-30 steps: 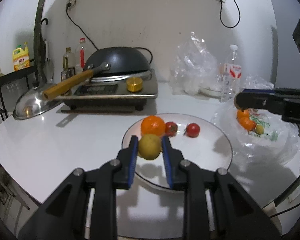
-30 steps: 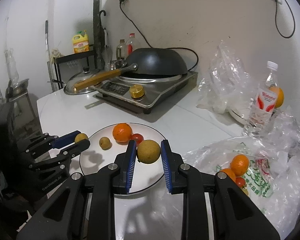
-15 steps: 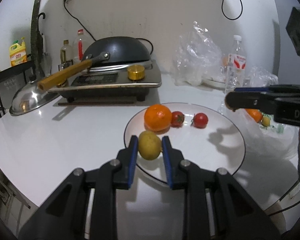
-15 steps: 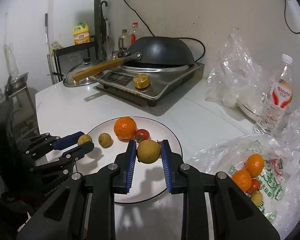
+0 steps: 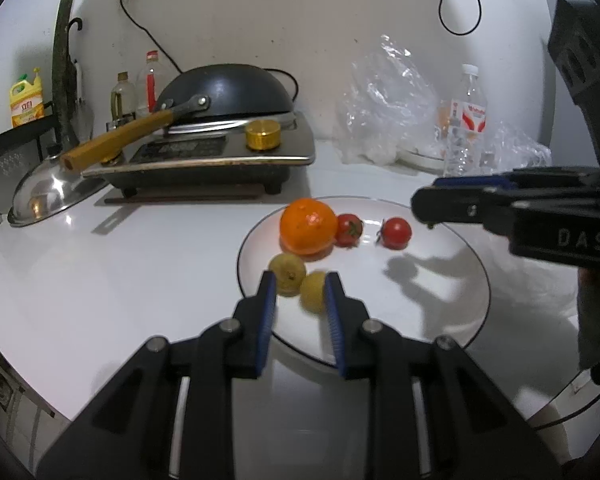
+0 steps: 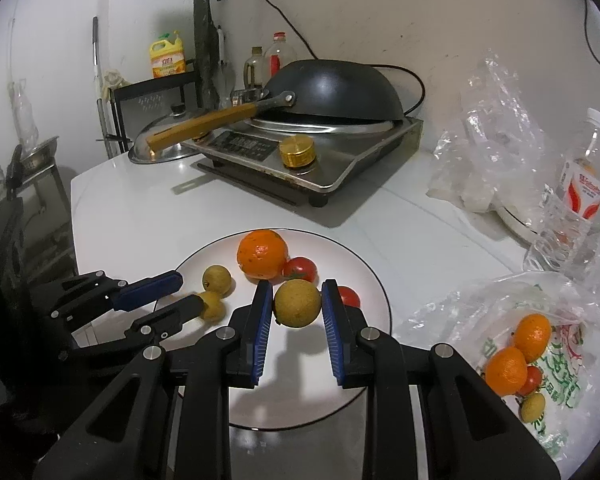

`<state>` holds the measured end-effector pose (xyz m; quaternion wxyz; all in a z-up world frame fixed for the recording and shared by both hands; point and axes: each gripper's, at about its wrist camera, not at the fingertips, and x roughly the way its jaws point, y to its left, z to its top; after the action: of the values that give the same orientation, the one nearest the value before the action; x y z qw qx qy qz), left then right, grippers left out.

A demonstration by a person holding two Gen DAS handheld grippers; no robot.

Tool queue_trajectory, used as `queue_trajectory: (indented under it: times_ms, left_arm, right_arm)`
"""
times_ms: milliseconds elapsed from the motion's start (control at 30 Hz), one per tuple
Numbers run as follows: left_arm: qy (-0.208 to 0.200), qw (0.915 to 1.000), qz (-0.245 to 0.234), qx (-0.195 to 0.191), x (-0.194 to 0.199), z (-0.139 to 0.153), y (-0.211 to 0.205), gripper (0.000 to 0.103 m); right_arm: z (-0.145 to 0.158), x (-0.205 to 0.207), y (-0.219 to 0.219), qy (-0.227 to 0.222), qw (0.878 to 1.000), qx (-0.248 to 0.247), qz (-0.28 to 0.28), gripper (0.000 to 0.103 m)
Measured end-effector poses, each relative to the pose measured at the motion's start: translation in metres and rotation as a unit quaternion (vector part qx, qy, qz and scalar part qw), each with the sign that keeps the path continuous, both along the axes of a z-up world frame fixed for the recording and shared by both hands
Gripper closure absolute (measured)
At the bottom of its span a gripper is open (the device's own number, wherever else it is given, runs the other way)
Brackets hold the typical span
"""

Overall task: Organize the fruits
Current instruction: 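Lower the left gripper and open it to release the yellow fruit on the plate, then lower the right gripper and open it to release the yellow fruit beside the others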

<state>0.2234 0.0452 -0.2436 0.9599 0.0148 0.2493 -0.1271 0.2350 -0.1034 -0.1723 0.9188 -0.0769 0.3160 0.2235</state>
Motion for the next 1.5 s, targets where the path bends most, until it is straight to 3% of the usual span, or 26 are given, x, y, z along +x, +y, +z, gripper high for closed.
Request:
queue_trajectory:
  times_ms: [500,900,1500]
  left_arm:
    - [-0.018,0.9989,0.019,-0.040,-0.003,0.010,0.028,0.074]
    - [-0.011,0.9981,0.034,-0.049,-0.002,0.005,0.044,0.074]
    - [-0.005,0.9977,0.044,-0.052,-0.005,0.006,0.048,0.073]
  right_arm:
    - [-0.013,0.011,0.030,0.017,0.999,-0.011,0.028,0.076]
    - [-0.031,0.028,0.040,0.042,0.999,-0.027,0.010,0.076]
    - [-0.037,0.012,0.060,0.066,0.996,-0.034,0.053,0.076]
